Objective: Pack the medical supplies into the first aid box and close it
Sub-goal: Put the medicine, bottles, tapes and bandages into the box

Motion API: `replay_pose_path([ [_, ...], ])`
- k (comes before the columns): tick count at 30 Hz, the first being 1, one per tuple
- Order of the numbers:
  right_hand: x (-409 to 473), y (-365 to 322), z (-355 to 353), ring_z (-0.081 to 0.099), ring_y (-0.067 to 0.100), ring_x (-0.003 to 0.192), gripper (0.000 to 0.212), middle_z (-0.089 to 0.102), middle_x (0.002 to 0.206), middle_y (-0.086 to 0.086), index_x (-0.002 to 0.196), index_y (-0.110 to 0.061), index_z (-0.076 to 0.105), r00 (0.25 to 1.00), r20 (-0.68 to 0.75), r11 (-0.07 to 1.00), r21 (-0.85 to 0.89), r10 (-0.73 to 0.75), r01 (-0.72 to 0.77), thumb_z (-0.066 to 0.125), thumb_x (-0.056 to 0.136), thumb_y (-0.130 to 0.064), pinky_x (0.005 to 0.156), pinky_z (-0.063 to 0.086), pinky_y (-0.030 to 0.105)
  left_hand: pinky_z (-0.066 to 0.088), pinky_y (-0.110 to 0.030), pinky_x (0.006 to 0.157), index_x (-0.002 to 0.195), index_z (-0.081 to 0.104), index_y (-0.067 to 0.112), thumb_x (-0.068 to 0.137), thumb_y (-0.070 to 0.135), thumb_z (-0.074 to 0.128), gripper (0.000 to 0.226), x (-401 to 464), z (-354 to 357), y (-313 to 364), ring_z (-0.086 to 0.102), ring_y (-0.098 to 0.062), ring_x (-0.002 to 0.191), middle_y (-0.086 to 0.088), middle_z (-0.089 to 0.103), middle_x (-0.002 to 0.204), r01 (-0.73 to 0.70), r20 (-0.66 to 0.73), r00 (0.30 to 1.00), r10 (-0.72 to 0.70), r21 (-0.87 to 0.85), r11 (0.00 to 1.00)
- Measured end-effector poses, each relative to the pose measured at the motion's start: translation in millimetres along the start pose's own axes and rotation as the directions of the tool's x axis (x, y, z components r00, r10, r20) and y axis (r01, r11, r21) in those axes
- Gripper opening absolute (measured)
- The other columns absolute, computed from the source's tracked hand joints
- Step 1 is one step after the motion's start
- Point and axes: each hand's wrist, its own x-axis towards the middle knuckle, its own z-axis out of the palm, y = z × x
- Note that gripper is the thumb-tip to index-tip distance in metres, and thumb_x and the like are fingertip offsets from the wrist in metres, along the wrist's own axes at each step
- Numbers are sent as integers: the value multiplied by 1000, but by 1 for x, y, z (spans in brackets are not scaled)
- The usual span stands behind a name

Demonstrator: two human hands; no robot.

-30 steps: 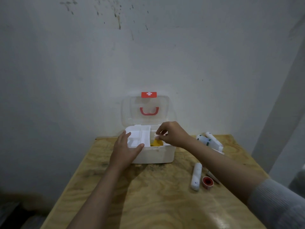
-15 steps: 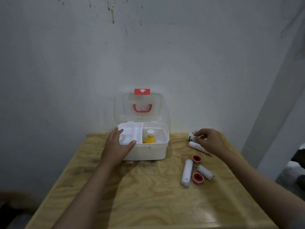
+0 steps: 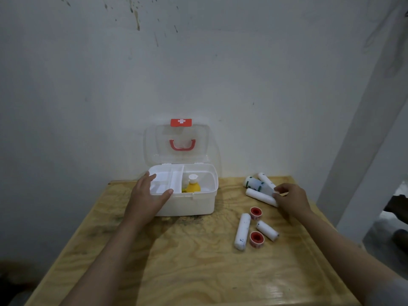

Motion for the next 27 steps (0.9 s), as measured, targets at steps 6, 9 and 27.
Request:
replay_pose_path([
  [6, 4, -10, -2, 56, 17, 80, 22, 69, 102, 10, 98, -9, 69, 998, 24, 998, -48, -51, 52, 70, 78, -14, 70, 41, 28, 34, -44, 109, 138, 42, 25, 76, 53, 69, 73, 1, 0, -1, 32, -20, 138, 2, 31, 154, 1, 6, 1000, -1, 2, 1000],
  [9, 6, -23, -6, 58, 18, 75, 22, 70, 100, 14, 99, -2, 69, 990, -7, 990, -18, -140, 140, 70, 78, -10, 71, 43, 27, 34, -45, 109, 138, 42, 24, 76, 52, 69, 74, 1, 1, -1, 32, -21, 138, 2, 31, 154, 2, 4, 1000, -2, 0, 1000],
  [27, -19, -156, -16, 66, 8, 76, 15, 65, 93, 3, 93, -12, 73, 845, -52, 808, 267, -532, 525, 73, 78, -12, 71, 56, 20, 39, -47, 106, 138, 39, 30, 73, 58, 68, 77, 1, 4, -3, 32, -21, 138, 4, 29, 155, 20, 12, 1000, -20, -18, 1000],
])
